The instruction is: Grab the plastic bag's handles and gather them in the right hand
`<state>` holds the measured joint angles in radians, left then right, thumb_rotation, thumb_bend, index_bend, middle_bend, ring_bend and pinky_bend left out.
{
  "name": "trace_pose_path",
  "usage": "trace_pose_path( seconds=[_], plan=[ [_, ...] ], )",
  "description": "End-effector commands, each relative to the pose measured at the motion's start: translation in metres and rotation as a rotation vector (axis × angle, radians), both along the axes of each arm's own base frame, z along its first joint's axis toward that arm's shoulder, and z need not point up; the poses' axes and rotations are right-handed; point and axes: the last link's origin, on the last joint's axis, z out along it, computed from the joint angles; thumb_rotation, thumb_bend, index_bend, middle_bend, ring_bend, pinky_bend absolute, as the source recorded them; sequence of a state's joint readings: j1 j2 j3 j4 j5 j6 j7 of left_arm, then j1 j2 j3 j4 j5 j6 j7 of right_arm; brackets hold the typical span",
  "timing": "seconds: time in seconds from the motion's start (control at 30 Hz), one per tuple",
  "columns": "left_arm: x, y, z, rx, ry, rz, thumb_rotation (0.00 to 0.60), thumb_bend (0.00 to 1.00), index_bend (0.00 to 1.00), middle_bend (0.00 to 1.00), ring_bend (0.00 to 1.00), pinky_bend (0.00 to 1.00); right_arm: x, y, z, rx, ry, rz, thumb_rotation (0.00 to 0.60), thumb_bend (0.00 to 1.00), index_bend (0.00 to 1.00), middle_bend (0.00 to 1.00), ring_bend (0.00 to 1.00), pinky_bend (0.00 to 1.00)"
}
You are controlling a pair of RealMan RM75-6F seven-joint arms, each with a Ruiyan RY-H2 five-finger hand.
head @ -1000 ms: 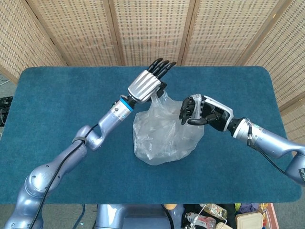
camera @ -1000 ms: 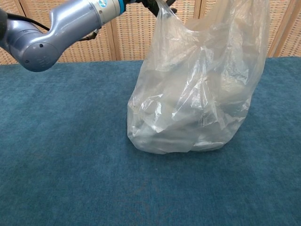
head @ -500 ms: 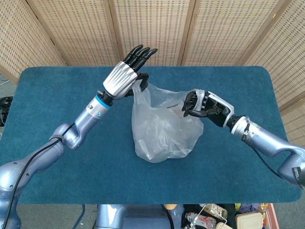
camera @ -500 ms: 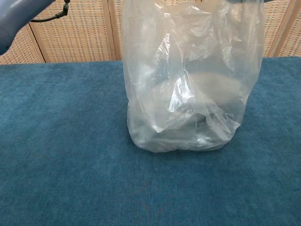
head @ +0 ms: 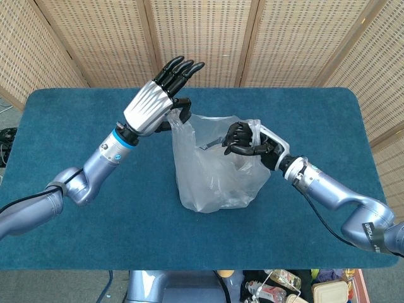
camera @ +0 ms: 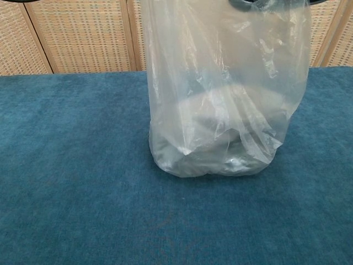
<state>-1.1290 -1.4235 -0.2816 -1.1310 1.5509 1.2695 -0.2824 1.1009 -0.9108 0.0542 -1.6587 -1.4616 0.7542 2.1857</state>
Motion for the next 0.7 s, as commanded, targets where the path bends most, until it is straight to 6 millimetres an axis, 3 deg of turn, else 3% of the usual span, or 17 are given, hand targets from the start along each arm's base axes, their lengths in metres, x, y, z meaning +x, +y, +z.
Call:
trace_pose_path(
  seconds=[0.03,0.17,0.23,0.43,0.53,0.7],
  plan=[
    [0.006,-0.002,0.001,0.016,0.02,-0.004,0.6,0.41,0.68,0.0,0.0,0.0,0.007,0.002,-0.005,0.011,-0.006,-0.007,0.6,0.07,0.48,0.57,0.42,0.42],
    [0.01,-0.003,-0.001,0.022,0.036,-0.005,0.6,0.41,0.68,0.0,0.0,0.0,0.015,0.002,-0.008,0.017,-0.01,-0.009,0.6,0.08,0.48,0.57,0.41,0.42],
    [0.012,-0.003,-0.003,0.015,0.036,-0.004,0.6,0.41,0.68,0.0,0.0,0.0,0.019,0.003,-0.01,0.021,-0.014,-0.005,0.6,0.14,0.48,0.57,0.41,0.42],
    [0.017,-0.006,-0.005,0.004,0.028,-0.01,0.6,0.41,0.68,0.0,0.0,0.0,0.027,0.003,-0.013,0.023,-0.017,0.013,0.6,0.59,0.48,0.57,0.41,0.41],
    [0.017,-0.007,-0.005,0.002,0.027,-0.005,0.6,0.41,0.68,0.0,0.0,0.0,0.029,0.004,-0.016,0.024,-0.012,0.03,0.6,0.66,0.48,0.57,0.41,0.41],
    [0.018,-0.008,-0.005,-0.011,0.019,0.002,0.6,0.41,0.68,0.0,0.0,0.0,0.03,0.003,-0.019,0.025,-0.003,0.042,0.6,0.58,0.47,0.56,0.38,0.4]
  ],
)
